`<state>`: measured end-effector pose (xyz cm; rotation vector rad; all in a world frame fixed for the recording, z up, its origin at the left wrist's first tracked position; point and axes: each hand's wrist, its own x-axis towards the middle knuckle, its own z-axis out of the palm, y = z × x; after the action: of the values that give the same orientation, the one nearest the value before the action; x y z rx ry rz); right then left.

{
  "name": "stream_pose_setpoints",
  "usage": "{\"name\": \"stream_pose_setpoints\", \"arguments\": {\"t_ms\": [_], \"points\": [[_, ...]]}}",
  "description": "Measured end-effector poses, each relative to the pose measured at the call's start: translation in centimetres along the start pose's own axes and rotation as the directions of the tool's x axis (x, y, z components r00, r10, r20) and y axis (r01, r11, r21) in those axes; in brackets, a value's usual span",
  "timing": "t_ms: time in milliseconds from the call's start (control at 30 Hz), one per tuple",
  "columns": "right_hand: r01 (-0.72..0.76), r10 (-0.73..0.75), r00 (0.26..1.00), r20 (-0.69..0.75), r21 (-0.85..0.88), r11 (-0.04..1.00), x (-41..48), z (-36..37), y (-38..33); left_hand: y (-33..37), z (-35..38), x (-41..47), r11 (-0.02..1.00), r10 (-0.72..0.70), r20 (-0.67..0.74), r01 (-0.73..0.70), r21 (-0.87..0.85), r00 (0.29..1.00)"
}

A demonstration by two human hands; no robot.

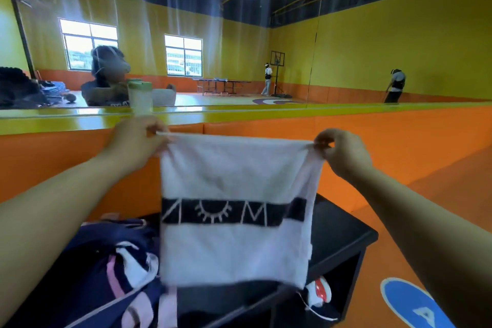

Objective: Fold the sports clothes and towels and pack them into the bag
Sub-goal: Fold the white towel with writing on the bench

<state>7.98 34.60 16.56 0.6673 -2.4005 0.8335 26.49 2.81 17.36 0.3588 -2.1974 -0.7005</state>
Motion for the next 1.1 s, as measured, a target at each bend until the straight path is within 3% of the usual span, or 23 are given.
{"name": "stream_pose_setpoints", "arguments": {"t_ms": [100,200,300,400,467,533,567,600,833,867,1000,1100], "points": [[0.012,0.04,0.972,-0.23,0.222,0.975,3.7,0.0,0.0,1.4,-0.5,2.8,0.99,0.129,-0.184,-0.138,-0.038,0.975],[0.05,0.032,0.963,-0.268,0.292,0.955,5.2,1.6,1.2,0.1,0.7,2.7,0.982,0.166,-0.151,-0.177,-0.063,0.975],[-0.016,0.052,0.991,-0.12,0.283,0.959,4.1,5.8,4.3,-3.5,4.3,-0.3,0.958,0.288,0.022,-0.288,0.015,0.958],[-0.165,0.146,0.976,0.162,0.108,0.98,1.5,11.0,8.6,-7.9,9.0,-4.7,0.97,0.224,0.26,-0.24,0.032,0.939],[-0.173,0.211,0.884,0.418,-0.129,0.976,-1.0,14.1,10.9,-10.1,12.0,-8.0,0.99,0.085,0.535,-0.132,0.051,0.841],[-0.12,0.249,0.773,0.584,-0.25,0.961,-3.9,16.6,12.1,-11.7,14.6,-10.8,0.991,-0.058,0.775,-0.061,0.123,0.629],[-0.115,0.257,0.729,0.635,-0.256,0.96,-5.3,17.6,12.0,-12.4,15.6,-11.7,0.985,-0.086,0.823,-0.078,0.156,0.561],[-0.111,0.249,0.698,0.671,-0.242,0.964,-6.6,18.5,11.9,-12.9,16.4,-12.2,0.978,-0.103,0.838,-0.101,0.184,0.535],[0.09,-0.048,0.656,0.753,-0.015,0.996,-12.4,23.5,6.8,-15.8,19.9,-9.5,0.961,-0.084,0.633,-0.106,0.257,0.77],[0.112,-0.073,0.629,0.774,0.003,0.994,-12.7,23.9,6.2,-16.6,20.5,-9.1,0.953,-0.095,0.623,-0.11,0.283,0.777],[0.167,-0.083,0.549,0.832,-0.012,0.986,-12.9,25.0,5.9,-20.0,22.7,-8.3,0.854,-0.21,0.73,-0.241,0.46,0.65],[0.102,-0.001,0.543,0.84,-0.065,0.993,-12.1,25.3,7.7,-20.2,23.4,-8.7,0.86,-0.208,0.785,-0.273,0.432,0.584]]}}
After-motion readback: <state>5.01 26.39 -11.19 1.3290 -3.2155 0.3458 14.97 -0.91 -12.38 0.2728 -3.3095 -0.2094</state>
